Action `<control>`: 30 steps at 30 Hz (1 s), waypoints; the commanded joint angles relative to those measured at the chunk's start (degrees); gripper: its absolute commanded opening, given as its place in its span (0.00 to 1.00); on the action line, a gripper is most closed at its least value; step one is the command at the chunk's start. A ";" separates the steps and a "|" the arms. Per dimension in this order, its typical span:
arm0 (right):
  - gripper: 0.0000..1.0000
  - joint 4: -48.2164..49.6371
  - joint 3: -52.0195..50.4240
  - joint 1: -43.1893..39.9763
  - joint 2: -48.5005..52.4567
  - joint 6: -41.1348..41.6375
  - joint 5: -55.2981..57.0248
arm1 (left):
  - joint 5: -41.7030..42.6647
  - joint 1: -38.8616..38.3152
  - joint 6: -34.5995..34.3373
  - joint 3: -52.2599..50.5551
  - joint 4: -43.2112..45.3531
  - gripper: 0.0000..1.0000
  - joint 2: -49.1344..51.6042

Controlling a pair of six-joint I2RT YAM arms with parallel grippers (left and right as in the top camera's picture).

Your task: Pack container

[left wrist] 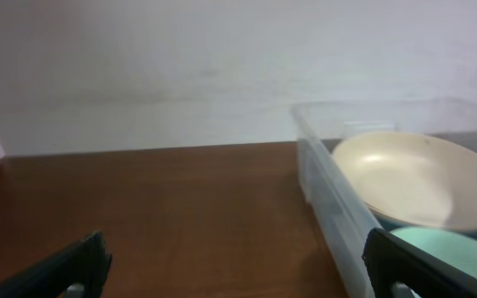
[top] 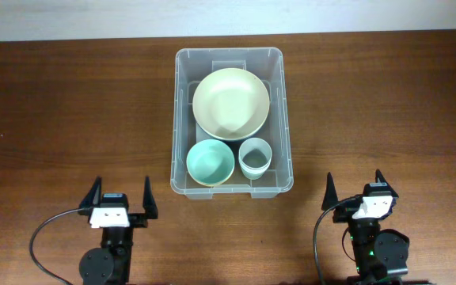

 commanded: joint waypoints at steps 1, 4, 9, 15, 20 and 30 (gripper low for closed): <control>0.99 -0.59 -0.26 0.11 -0.55 -0.20 -0.28 | 5.95 0.20 6.54 -0.46 -0.44 1.00 -0.55; 0.99 -0.59 -0.26 0.11 -0.55 -0.20 -0.28 | 6.99 0.20 6.67 -0.46 -3.10 1.00 -0.55; 0.99 -0.59 -0.26 0.11 -0.55 -0.20 -0.28 | 6.67 0.20 6.64 -0.46 -4.59 1.00 -0.55; 0.99 -0.59 -0.26 0.11 -0.55 -0.20 -0.28 | 6.21 0.20 5.81 -0.46 -4.81 1.00 -0.55; 0.99 -0.59 -0.26 0.11 -0.55 -0.20 -0.28 | 6.23 0.20 5.79 -0.46 -4.79 1.00 -0.55; 0.99 -0.59 -0.26 0.11 -0.55 -0.20 -0.28 | 2.54 0.20 1.66 -0.46 -5.01 1.00 -0.55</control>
